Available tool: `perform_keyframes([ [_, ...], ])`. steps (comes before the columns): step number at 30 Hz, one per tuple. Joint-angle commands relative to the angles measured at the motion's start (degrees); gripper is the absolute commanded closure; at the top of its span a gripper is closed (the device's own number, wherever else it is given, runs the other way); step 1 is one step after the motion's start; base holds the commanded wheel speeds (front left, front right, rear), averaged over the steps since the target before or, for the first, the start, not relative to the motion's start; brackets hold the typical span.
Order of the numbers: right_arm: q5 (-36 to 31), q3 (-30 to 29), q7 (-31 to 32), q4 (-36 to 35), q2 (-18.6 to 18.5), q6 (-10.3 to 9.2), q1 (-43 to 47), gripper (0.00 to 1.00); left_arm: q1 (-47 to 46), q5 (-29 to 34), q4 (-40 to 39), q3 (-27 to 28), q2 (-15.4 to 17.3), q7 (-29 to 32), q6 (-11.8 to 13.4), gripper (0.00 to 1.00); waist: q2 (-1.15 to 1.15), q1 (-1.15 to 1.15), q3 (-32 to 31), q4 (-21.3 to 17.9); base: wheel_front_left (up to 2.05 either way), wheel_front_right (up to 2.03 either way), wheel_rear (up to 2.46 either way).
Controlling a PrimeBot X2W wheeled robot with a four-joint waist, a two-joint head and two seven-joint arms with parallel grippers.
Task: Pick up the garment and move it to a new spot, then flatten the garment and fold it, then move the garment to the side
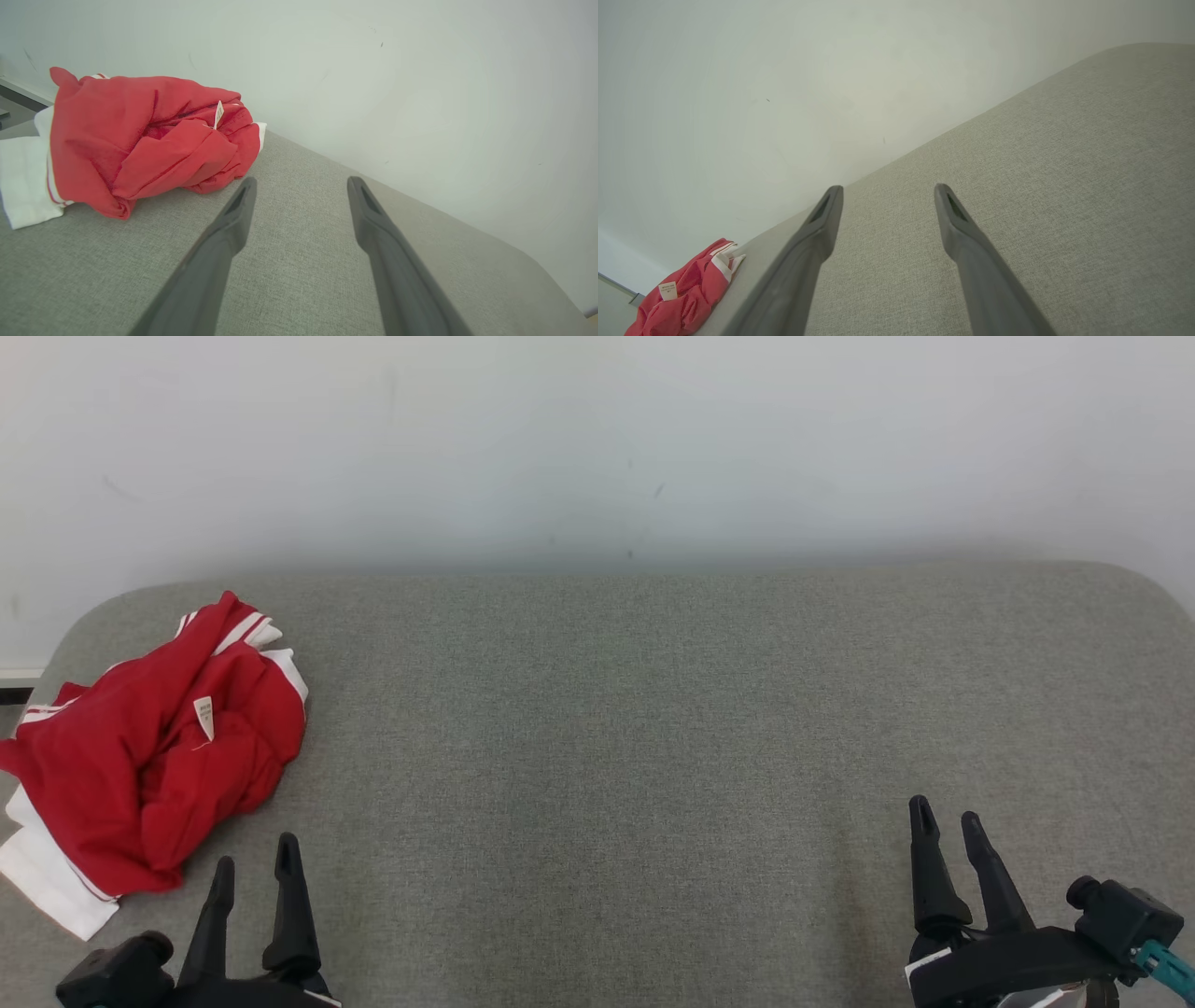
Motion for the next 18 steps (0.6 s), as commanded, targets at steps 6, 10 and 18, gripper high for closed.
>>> perform_keyframes([
  [6,-5.1,0.44,-1.36,-0.63,-0.18,-0.06,-0.13,0.0,0.13,4.99,-1.39,-1.13,1.31,-1.36,0.88,0.0,0.0,0.0,-0.04,0.02,0.0,0.0,0.0],
  [10,-7.66,0.5,-1.95,-0.6,-0.19,-0.07,-0.06,0.0,0.27,7.19,-1.79,-1.75,1.77,-1.94,1.33,0.0,0.0,0.0,-0.09,0.05,0.0,0.0,0.0],
  [18,-12.71,0.65,-3.09,-0.79,-0.2,-0.07,0.15,0.0,0.72,11.56,-2.62,-2.64,2.48,-3.08,2.0,0.0,0.0,0.0,-0.24,0.08,0.0,0.0,0.0],
])
